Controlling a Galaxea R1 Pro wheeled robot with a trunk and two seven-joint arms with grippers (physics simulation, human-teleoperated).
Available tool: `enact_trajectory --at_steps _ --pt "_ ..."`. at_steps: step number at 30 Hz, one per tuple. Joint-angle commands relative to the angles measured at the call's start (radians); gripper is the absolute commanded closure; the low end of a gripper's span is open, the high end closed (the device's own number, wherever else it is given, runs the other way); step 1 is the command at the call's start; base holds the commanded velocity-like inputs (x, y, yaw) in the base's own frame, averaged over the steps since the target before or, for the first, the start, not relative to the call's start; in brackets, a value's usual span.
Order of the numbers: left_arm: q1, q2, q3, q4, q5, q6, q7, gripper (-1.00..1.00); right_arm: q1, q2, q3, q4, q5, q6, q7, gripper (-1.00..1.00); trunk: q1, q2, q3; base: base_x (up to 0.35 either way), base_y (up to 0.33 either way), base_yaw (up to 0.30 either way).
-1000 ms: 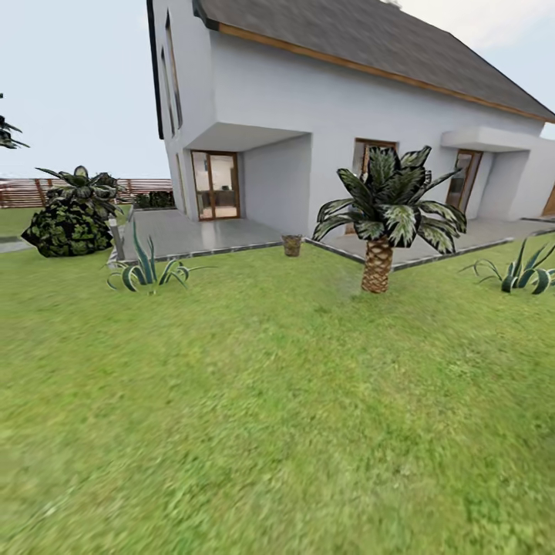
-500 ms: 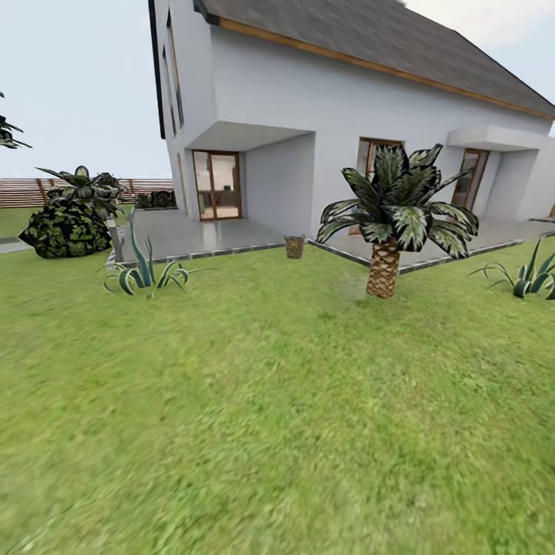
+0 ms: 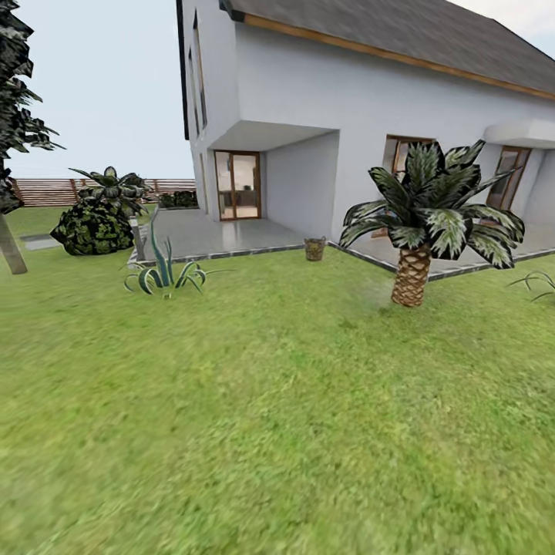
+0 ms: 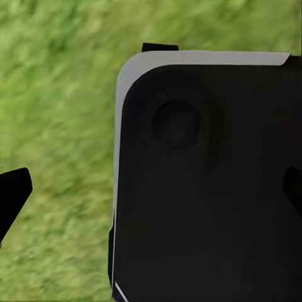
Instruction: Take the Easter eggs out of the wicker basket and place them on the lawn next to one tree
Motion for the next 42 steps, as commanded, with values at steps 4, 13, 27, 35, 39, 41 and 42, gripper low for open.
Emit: enact_trajectory --at_steps 4,13,27,35,39,41,42 --pt "0.001 0.0 -0.001 -0.002 0.009 -0.001 -0.002 -1.0 -0.001 -0.001 0.0 0.001 -0.002 -0.004 0.003 -1.0 0.001 0.0 -0.001 0.339 0.0 0.02" --pt "0.001 0.0 -0.001 -0.002 0.009 -0.001 -0.002 -1.0 -0.001 -0.003 0.0 0.001 -0.003 -0.004 0.003 -1.0 0.001 0.0 -0.001 0.339 0.0 0.001" --pt "0.001 0.002 -0.001 -0.002 0.01 -0.001 -0.002 -1.0 -0.001 -0.003 0.001 0.001 -0.002 -0.004 0.003 -1.0 0.001 0.0 -0.001 0.339 0.0 0.0" --pt "0.001 0.002 -0.001 -0.002 0.01 -0.001 -0.001 -1.0 -0.001 -0.003 0.0 0.001 -0.002 -0.004 0.003 -1.0 0.001 0.0 -0.001 0.339 0.0 0.0" --pt "0.001 0.002 -0.001 -0.002 0.01 -0.001 -0.001 -1.0 -0.001 -0.003 0.0 0.001 -0.002 -0.004 0.003 -1.0 0.001 0.0 -0.001 0.339 0.0 0.0" --pt "0.001 0.002 -0.001 -0.002 0.01 -0.001 -0.001 -1.0 -0.001 -0.003 0.0 0.001 -0.002 -0.004 0.003 -1.0 0.001 0.0 -0.001 0.339 0.0 0.0" --pt "0.001 0.002 -0.001 -0.002 0.01 -0.001 -0.001 -1.0 -0.001 -0.003 0.0 0.001 -0.002 -0.004 0.003 -1.0 0.001 0.0 -0.001 0.339 0.0 0.0"
